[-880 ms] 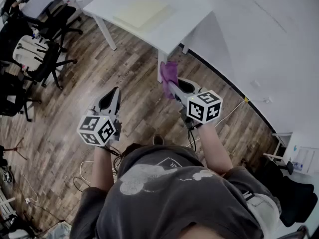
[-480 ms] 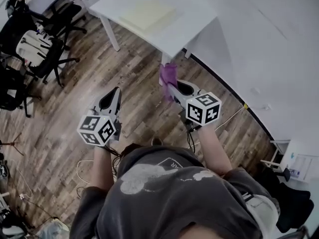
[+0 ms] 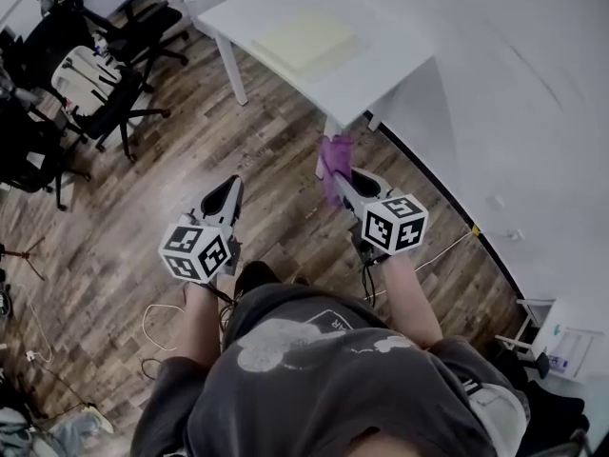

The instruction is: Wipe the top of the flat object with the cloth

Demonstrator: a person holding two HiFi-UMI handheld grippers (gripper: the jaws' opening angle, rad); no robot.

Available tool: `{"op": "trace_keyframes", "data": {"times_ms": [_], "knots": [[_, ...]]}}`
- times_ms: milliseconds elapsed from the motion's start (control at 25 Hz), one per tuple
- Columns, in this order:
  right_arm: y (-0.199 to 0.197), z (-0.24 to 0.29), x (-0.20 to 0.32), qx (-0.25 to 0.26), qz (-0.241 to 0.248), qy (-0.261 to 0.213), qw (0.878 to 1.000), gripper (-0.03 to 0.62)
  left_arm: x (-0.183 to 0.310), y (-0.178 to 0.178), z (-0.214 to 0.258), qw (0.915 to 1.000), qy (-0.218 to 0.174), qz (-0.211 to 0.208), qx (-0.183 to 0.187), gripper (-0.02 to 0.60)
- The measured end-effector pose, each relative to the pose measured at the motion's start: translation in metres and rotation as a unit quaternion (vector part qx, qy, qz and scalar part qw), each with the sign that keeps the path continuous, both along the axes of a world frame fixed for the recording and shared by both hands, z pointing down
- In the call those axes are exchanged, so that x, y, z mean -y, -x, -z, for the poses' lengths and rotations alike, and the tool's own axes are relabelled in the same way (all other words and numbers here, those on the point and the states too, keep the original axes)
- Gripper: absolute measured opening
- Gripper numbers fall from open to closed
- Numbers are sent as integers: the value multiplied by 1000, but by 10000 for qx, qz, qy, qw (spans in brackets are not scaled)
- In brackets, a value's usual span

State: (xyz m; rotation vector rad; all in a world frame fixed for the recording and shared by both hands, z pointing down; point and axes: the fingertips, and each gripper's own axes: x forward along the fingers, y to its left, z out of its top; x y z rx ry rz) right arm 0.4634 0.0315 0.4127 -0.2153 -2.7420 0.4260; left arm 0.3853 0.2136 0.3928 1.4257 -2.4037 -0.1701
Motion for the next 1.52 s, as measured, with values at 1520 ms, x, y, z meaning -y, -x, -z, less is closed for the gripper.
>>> {"op": "trace_keyframes", "data": {"times_ms": [1520], "knots": [[310,-31,51,-546,-1162,478,9906,72,28,342,-31,9963,-106,-684,-501,0]]}}
